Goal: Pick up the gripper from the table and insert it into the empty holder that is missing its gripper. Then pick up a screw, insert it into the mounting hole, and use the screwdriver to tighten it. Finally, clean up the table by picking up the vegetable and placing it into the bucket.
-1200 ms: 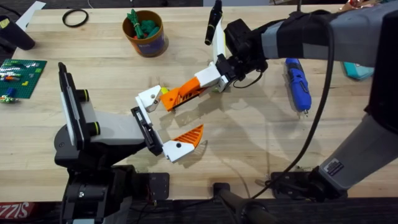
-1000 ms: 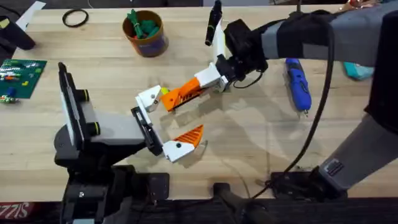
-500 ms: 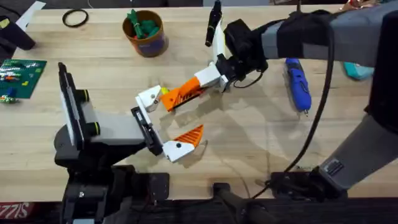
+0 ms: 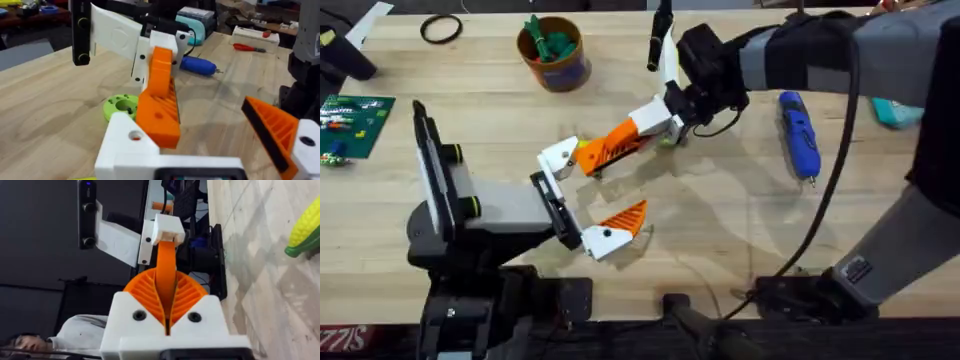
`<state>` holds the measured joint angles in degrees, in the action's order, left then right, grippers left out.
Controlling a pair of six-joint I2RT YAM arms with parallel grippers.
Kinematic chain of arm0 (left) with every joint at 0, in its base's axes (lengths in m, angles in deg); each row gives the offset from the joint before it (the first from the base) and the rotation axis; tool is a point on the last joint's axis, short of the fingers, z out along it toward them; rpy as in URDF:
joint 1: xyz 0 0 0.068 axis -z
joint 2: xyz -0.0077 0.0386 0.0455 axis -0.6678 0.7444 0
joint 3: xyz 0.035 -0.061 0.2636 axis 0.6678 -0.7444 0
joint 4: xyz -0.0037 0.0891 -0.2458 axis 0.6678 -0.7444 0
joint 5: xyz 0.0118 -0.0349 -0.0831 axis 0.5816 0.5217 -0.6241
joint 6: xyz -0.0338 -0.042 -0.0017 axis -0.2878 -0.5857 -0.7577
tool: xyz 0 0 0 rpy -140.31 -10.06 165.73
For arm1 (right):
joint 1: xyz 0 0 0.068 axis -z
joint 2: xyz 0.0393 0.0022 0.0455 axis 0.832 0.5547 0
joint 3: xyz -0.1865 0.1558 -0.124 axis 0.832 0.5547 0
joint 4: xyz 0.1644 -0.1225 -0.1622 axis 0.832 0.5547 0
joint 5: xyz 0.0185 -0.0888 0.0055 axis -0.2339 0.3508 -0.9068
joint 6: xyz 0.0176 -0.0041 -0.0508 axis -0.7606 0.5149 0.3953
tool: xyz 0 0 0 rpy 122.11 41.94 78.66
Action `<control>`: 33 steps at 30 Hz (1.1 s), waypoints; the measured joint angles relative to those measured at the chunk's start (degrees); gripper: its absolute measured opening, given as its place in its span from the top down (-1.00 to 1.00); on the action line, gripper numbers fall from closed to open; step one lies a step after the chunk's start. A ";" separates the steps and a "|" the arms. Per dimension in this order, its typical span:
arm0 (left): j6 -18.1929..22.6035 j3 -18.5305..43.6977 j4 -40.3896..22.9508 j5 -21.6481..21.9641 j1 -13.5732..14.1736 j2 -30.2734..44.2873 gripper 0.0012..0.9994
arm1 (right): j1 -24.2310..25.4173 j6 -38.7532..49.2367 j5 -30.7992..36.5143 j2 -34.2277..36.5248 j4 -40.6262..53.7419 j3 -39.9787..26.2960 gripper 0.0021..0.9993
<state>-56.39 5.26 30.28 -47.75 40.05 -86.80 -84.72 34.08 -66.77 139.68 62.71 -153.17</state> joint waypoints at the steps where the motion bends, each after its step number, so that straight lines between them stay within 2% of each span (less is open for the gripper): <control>1: 0.00 0.00 0.00 -0.01 0.00 0.00 -0.98 | -0.16 -0.19 0.03 0.00 0.01 -0.06 0.98; 17: -0.01 0.00 -0.01 -0.03 0.00 0.00 -0.97 | -1.10 -3.35 0.14 -0.01 -0.41 -0.13 0.98; 27: 0.01 0.00 0.13 1.56 -0.30 0.00 -0.97 | -1.57 -12.62 1.26 -0.01 -11.16 -0.23 0.98; 33: -0.22 0.00 0.19 2.21 -0.44 0.00 -0.97 | -1.96 -17.22 1.94 -0.01 -13.03 -0.25 0.98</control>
<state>-56.61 5.26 30.48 -45.54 39.61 -86.80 -86.69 16.86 -64.83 139.67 49.69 -153.42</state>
